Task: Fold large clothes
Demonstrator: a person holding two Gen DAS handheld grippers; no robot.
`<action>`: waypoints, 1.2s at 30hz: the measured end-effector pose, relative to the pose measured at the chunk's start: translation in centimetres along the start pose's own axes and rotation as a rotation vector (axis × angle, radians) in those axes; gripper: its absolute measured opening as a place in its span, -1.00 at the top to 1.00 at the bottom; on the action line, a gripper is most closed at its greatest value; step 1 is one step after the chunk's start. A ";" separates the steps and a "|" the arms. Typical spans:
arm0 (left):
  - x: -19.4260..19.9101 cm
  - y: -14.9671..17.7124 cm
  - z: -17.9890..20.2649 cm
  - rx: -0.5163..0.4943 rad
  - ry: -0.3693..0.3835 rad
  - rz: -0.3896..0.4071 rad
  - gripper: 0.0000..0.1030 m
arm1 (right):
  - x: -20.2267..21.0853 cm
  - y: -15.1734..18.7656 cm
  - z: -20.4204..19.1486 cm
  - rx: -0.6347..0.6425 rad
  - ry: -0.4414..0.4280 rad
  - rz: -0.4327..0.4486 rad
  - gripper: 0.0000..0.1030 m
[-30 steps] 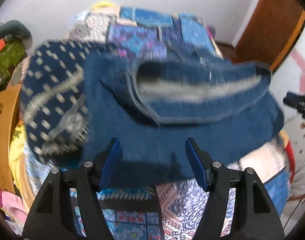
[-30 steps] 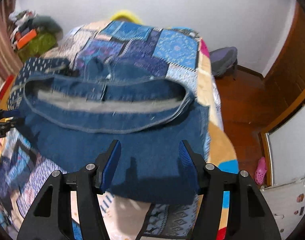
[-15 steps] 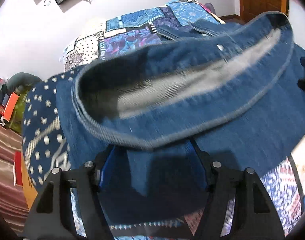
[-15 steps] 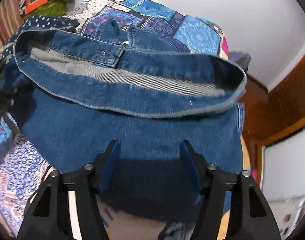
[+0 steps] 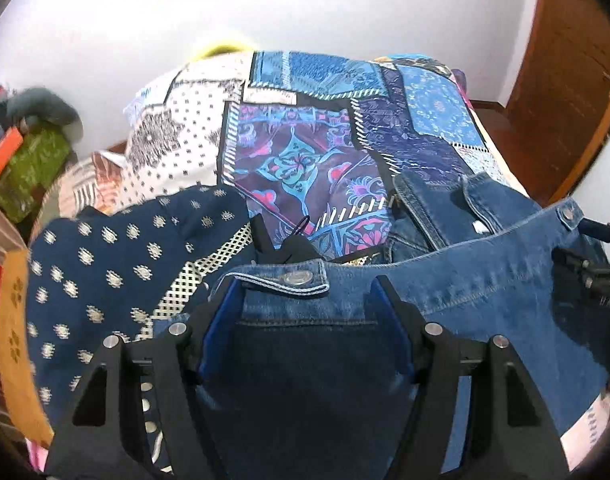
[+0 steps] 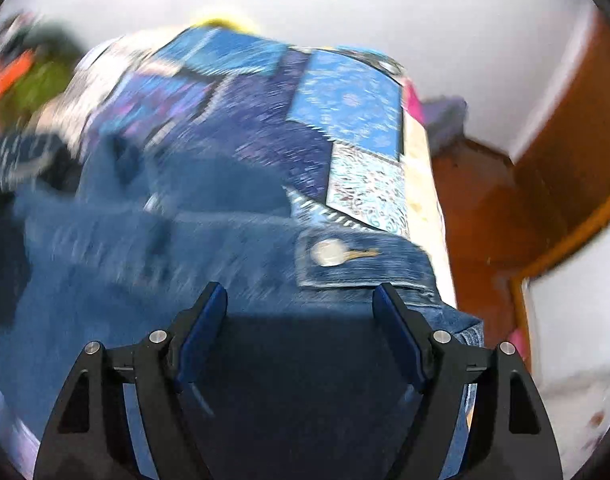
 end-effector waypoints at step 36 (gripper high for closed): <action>4.7 13.4 7.4 0.037 0.113 -0.075 -0.42 | 7.7 11.0 4.3 0.038 -0.069 -0.089 -0.45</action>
Point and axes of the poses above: each gripper's, at about its wrist camera, not at the fingertips, and x roughly against the way its jaws point, z to its right, y to its underside, the point moved 4 cm from there along -x, roughly the way its jaws point, and after that the axes turned 15 degrees about -x, right-handed, at the moved point
